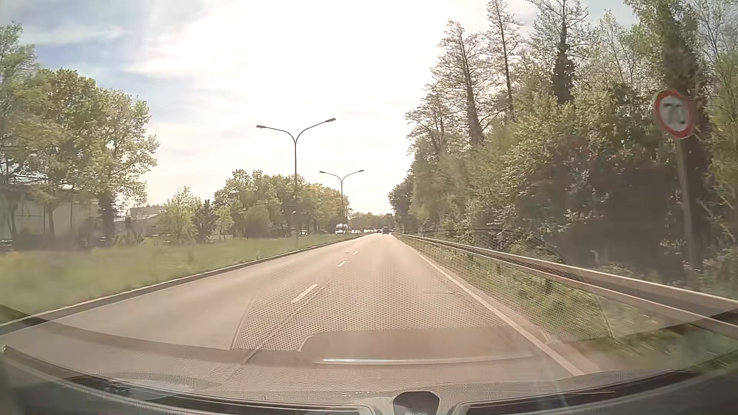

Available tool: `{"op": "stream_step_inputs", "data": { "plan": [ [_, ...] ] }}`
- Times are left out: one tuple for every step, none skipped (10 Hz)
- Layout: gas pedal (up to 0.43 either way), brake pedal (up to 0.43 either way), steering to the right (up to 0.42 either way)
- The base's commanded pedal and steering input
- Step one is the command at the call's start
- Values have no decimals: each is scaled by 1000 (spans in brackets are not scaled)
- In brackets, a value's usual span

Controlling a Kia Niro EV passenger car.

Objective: Follow the waypoints while adhering to traffic rules and regulations

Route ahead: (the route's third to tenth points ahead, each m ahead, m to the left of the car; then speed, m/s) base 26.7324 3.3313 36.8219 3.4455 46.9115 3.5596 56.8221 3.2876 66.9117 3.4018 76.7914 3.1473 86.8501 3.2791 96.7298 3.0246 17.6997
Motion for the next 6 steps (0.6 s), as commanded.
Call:
{"op": "stream_step_inputs", "data": {
  "plan": [
    [87, 0, -1],
    [87, 0, -1],
    [87, 0, -1],
    [87, 0, -1],
    [87, 0, 0],
    [87, 0, 0]
  ]
}}
